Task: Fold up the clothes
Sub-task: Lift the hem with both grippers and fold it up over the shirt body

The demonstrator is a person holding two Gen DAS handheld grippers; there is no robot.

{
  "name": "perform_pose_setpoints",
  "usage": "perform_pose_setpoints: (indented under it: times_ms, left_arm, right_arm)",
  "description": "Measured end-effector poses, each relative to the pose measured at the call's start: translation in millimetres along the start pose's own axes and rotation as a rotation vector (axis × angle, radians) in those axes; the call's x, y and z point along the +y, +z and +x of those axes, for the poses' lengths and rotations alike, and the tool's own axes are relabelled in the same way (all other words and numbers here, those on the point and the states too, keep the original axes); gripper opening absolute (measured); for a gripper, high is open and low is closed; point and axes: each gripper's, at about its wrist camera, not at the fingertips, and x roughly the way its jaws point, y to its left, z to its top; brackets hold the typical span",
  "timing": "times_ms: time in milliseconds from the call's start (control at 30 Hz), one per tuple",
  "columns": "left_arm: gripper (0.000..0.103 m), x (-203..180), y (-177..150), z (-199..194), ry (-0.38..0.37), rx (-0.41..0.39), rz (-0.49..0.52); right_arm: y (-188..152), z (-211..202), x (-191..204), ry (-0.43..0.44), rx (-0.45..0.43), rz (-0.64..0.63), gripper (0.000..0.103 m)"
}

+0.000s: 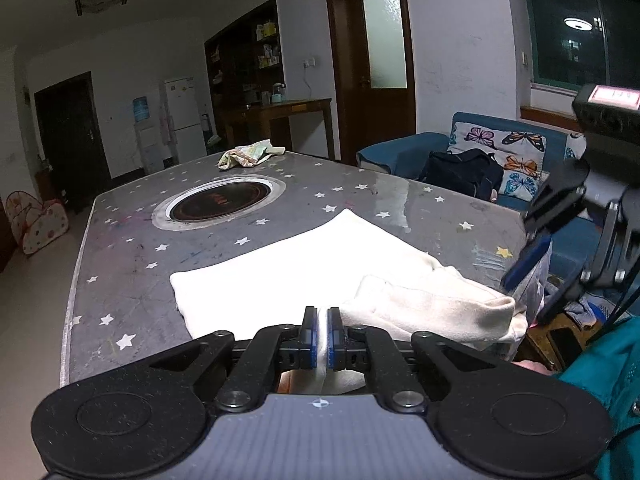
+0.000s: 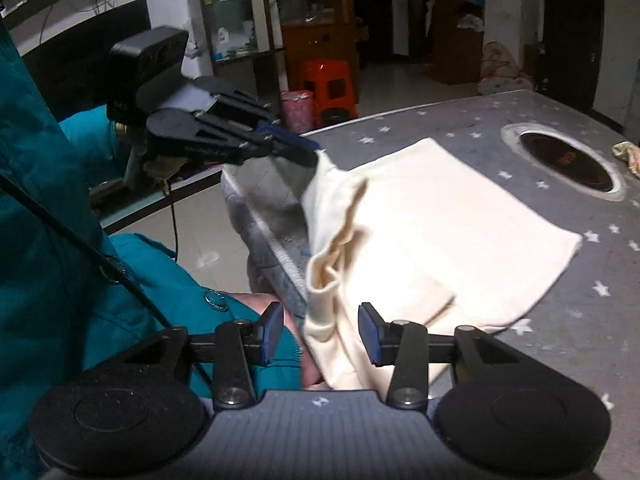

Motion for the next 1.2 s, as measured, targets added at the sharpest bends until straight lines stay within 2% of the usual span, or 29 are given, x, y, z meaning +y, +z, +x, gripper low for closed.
perform_pose_setpoints:
  times_ms: [100,167,233,433,600,767,933,1067,1200]
  left_arm:
    - [0.005,0,0,-1,-0.001,-0.008,-0.001]
    - [0.005,1,0,-3,0.001,-0.013,-0.005]
    - [0.005,2,-1,-7,0.002,-0.021,-0.016]
    - [0.005,13,1,-19,0.023,-0.061,-0.079]
    - [0.004,27,23,-7,0.04,-0.1,-0.075]
    - [0.004,47,56,28,0.075,-0.115,-0.028]
    - [0.004,78,78,88,0.111,-0.08,-0.043]
    - [0.005,97,81,144,0.138,-0.026,-0.06]
    - [0.008,111,68,188,0.16,0.037,-0.11]
  right_arm:
    - [-1,16,-2,0.001,0.019,0.019,0.041]
    - [-2,26,-5,0.007,0.022,0.033,0.037]
    - [0,32,-5,0.014,0.023,0.028,0.01]
    - [15,14,-2,-0.038,-0.036,-0.04,0.008]
    - [45,-10,-18,-0.154,-0.114,-0.093,0.008]
    - [79,-7,-54,-0.259,-0.137,-0.126,0.007]
    - [105,23,-107,-0.334,-0.114,-0.121,0.007]
    - [116,61,-151,-0.411,-0.069,-0.091,0.007]
    - [109,102,-189,-0.466,-0.027,0.02,0.009]
